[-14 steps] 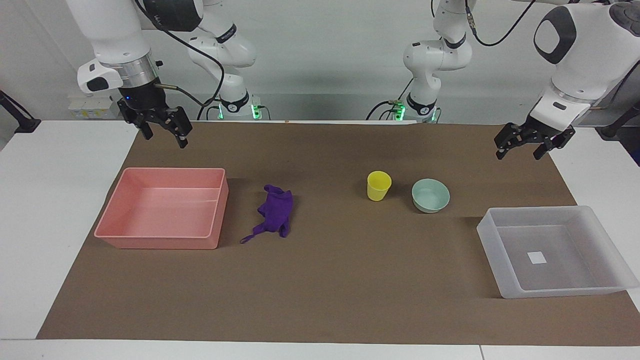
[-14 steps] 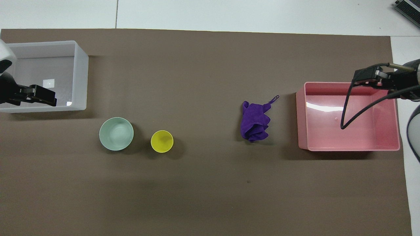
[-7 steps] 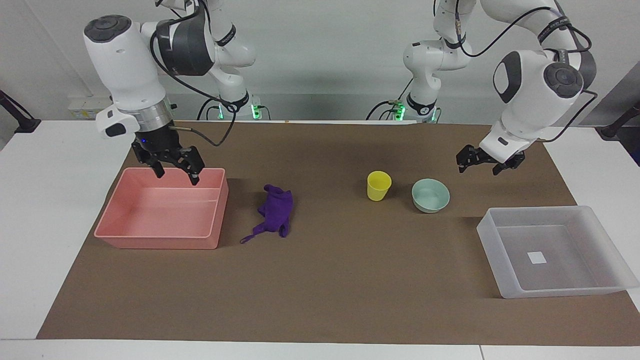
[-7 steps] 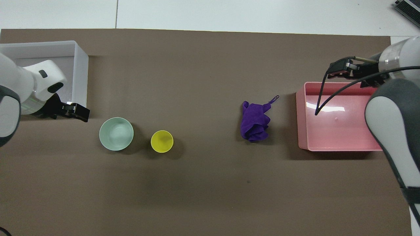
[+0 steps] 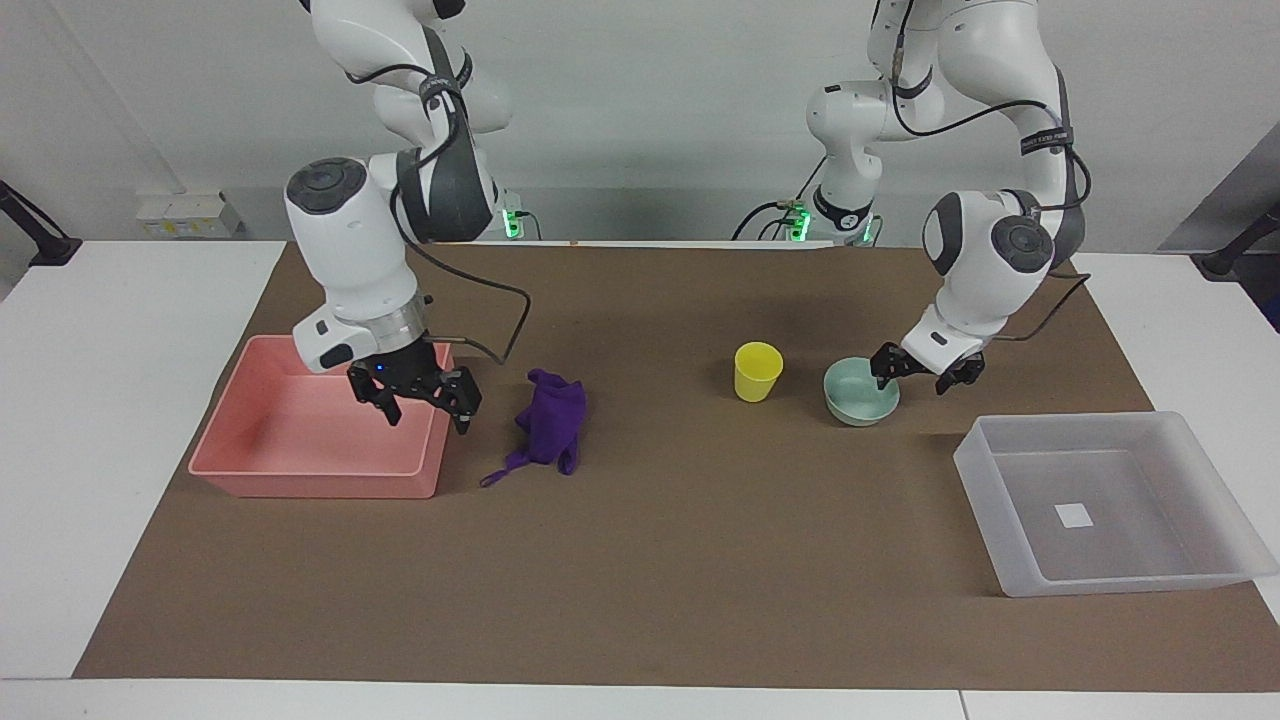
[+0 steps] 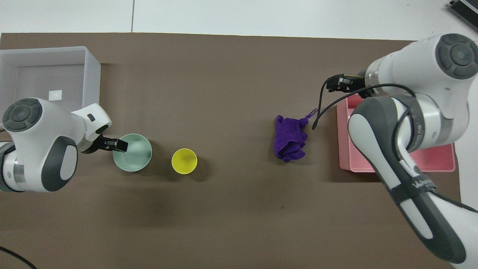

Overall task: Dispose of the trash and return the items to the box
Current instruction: 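Reach the left gripper to the green bowl while the right gripper reaches the glove, then lift the green bowl with the left gripper while the right gripper grasps the glove, then place the bowl in the box while the right gripper drops the glove in the bin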

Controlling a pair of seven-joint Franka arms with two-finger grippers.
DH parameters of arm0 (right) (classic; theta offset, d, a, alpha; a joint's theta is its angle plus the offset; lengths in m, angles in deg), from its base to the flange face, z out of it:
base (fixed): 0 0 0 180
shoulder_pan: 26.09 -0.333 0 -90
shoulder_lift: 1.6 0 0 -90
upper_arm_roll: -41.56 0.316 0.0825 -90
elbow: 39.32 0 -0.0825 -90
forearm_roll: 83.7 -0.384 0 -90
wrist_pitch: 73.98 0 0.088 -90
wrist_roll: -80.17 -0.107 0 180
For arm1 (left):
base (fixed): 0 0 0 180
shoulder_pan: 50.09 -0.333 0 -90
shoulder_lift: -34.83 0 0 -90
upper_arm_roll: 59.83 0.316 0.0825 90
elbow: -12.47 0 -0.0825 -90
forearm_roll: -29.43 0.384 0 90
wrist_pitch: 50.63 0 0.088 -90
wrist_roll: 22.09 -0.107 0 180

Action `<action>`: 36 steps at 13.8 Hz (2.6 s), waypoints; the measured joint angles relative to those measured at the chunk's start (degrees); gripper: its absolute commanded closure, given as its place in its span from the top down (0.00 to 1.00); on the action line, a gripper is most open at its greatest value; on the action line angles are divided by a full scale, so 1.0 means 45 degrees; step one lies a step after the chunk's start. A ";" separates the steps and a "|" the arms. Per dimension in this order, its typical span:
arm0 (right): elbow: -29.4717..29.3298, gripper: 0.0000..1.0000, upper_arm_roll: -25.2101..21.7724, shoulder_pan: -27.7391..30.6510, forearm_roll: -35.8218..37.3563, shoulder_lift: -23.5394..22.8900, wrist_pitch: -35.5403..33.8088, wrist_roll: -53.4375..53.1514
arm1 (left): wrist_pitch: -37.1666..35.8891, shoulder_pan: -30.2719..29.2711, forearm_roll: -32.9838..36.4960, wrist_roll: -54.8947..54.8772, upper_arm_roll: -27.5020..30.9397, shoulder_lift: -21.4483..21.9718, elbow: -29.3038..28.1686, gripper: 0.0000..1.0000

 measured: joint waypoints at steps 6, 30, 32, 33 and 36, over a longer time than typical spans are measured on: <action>0.1950 1.00 0.0014 -0.0767 -0.0139 -0.0153 0.1816 -0.1051 | 0.0019 0.0156 0.0036 -0.0098 -0.0069 -0.0911 0.0000 0.00; 0.4516 0.00 -0.0097 -0.1350 -0.1396 0.2752 0.3268 -0.2463 | -0.3970 -0.4102 0.0071 -0.3208 -0.0369 -0.3566 0.9361 0.00; 0.4266 0.00 -0.0116 -0.0551 -0.1380 0.3548 0.2198 -0.2285 | -0.2927 -0.4592 0.0072 -0.3926 -0.0364 -0.4223 0.9450 0.00; 0.4203 0.00 -0.0125 -0.0089 -0.1379 0.3895 0.1786 -0.1912 | -0.2530 -0.4813 0.0071 -0.4226 -0.0368 -0.4517 0.9463 0.00; 0.4194 0.00 -0.0151 0.1317 -0.1379 0.4350 0.1322 -0.0747 | -0.2044 -0.4992 0.0060 -0.4400 -0.0395 -0.5279 0.9476 0.00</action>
